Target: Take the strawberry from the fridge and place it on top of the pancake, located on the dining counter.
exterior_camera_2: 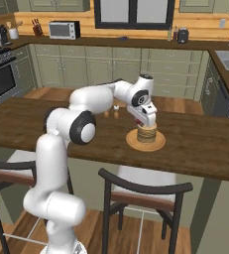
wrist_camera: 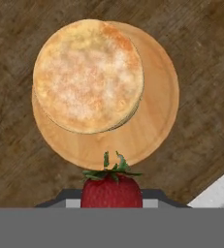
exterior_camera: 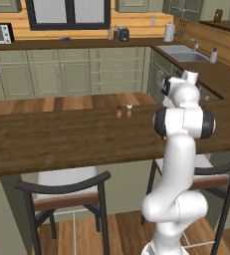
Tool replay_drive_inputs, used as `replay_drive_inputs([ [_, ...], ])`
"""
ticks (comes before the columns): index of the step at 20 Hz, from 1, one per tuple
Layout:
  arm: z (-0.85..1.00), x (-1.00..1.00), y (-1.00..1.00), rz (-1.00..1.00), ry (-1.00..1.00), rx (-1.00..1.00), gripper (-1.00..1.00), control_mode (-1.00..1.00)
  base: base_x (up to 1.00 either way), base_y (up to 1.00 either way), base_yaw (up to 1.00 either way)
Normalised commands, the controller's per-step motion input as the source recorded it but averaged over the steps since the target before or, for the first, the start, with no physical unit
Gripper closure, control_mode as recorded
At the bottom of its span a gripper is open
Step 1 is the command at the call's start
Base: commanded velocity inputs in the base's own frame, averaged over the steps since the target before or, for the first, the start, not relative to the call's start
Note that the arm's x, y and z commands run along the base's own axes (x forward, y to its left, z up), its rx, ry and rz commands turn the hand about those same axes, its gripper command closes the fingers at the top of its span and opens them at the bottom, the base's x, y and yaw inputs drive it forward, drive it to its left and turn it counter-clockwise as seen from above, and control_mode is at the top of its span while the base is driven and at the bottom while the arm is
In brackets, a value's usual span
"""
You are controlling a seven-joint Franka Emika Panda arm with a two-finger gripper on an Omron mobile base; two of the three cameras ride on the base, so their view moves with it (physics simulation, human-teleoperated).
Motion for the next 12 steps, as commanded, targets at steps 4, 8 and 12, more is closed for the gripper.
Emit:
replay_drive_inputs([
  [4, -0.24, 0.61, -0.17, 0.02, 0.00, 0.00, 1.00, -1.00, 0.00, 0.00, 0.00],
  [8, -0.04, 0.35, -0.32, 0.00, 0.00, 0.00, 1.00, -1.00, 0.00, 0.00, 0.00],
  [12, -0.04, 0.05, -0.23, 0.00, -0.01, 0.00, 1.00, -1.00, 0.00, 0.00, 0.00],
])
